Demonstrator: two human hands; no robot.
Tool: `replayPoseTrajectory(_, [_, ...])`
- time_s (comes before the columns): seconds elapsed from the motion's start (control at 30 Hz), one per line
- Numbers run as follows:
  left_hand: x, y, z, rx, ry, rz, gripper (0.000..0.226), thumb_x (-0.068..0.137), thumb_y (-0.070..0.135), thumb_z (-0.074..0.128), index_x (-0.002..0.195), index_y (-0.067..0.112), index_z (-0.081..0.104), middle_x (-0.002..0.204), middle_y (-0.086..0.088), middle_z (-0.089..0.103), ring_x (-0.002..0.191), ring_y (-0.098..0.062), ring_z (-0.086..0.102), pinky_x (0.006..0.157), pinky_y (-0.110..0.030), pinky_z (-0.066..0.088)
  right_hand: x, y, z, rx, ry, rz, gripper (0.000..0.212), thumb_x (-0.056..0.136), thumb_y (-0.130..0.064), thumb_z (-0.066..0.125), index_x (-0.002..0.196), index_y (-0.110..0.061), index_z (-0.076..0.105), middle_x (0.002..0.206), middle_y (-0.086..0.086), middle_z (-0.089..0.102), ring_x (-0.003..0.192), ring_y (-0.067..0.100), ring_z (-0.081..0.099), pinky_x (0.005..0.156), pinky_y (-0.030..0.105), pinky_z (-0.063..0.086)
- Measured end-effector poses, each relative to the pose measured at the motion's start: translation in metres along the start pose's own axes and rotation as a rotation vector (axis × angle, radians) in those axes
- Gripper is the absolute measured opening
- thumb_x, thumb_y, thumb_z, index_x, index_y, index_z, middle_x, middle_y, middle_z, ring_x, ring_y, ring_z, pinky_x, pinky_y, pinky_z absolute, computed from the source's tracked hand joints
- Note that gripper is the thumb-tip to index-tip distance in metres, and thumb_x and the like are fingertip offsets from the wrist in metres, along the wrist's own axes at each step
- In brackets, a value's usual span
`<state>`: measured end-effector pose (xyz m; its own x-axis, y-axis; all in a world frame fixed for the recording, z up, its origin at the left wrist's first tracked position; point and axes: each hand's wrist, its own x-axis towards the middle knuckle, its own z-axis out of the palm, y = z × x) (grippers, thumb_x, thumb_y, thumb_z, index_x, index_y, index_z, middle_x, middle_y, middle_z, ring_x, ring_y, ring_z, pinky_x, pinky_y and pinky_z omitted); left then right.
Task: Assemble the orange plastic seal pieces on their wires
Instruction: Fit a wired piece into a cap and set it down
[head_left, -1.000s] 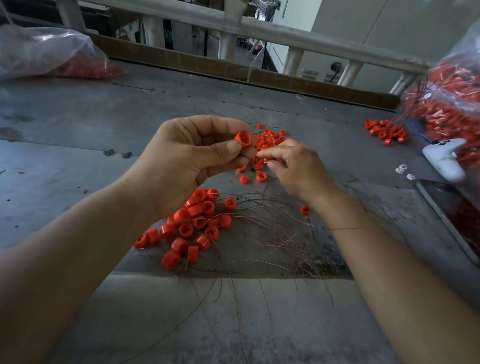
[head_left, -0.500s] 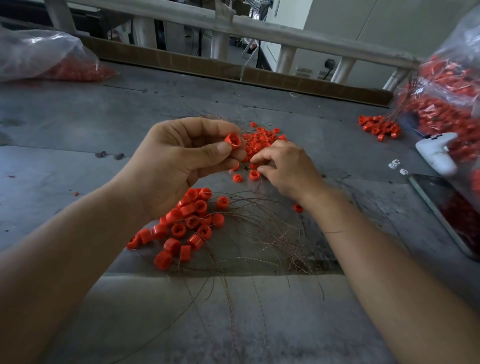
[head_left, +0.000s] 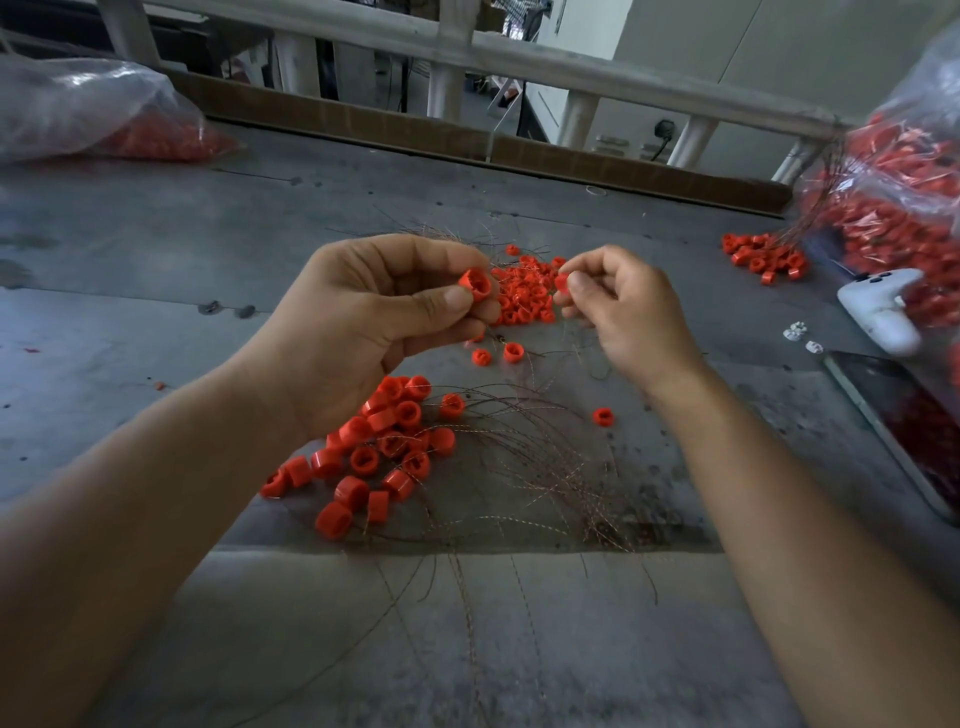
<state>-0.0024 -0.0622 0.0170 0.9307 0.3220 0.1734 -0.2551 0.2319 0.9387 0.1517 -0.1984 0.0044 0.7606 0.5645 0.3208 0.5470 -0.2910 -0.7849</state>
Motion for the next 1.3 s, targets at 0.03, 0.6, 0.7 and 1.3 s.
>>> replayPoseTrajectory(0.03, [0.000, 0.000, 0.000, 0.007, -0.003, -0.003, 0.023, 0.065, 0.001, 0.057, 0.087, 0.004, 0.064, 0.075, -0.006, 0.071, 0.073, -0.015, 0.070, 0.066, -0.019, 0.055, -0.001, -0.002, -0.001, 0.057, -0.001, 0.015, 0.021, 0.094, -0.009, 0.046, 0.081, -0.021, 0.056, 0.073, -0.005, 0.060, 0.065, 0.001, 0.058, 0.063, 0.015, 0.047])
replayPoseTrajectory(0.6, [0.001, 0.000, -0.001, 0.106, -0.021, -0.022, 0.021, 0.062, 0.004, 0.060, 0.076, 0.014, 0.073, 0.074, -0.006, 0.072, 0.073, -0.014, 0.070, 0.064, -0.017, 0.054, -0.017, -0.028, -0.001, 0.558, -0.286, 0.063, 0.020, 0.089, -0.001, 0.049, 0.091, -0.016, 0.062, 0.074, -0.005, 0.060, 0.069, 0.004, 0.057, 0.061, 0.016, 0.047])
replayPoseTrajectory(0.7, [0.001, 0.000, -0.001, 0.119, -0.024, -0.014, 0.022, 0.062, 0.004, 0.060, 0.073, 0.016, 0.075, 0.075, -0.005, 0.073, 0.073, -0.015, 0.070, 0.064, -0.017, 0.053, -0.021, -0.031, 0.003, 0.407, -0.263, -0.048, 0.021, 0.088, 0.000, 0.052, 0.096, -0.019, 0.058, 0.082, -0.002, 0.060, 0.075, 0.004, 0.059, 0.066, 0.016, 0.047])
replayPoseTrajectory(1.3, [0.000, -0.001, 0.005, 0.266, 0.057, 0.023, 0.019, 0.069, -0.003, 0.061, 0.083, 0.010, 0.066, 0.067, -0.001, 0.071, 0.065, -0.010, 0.068, 0.060, -0.013, 0.052, -0.033, -0.041, 0.018, 0.286, -0.172, -0.298, 0.034, 0.074, 0.003, 0.068, 0.090, -0.026, 0.062, 0.083, -0.007, 0.065, 0.074, 0.005, 0.065, 0.064, 0.019, 0.051])
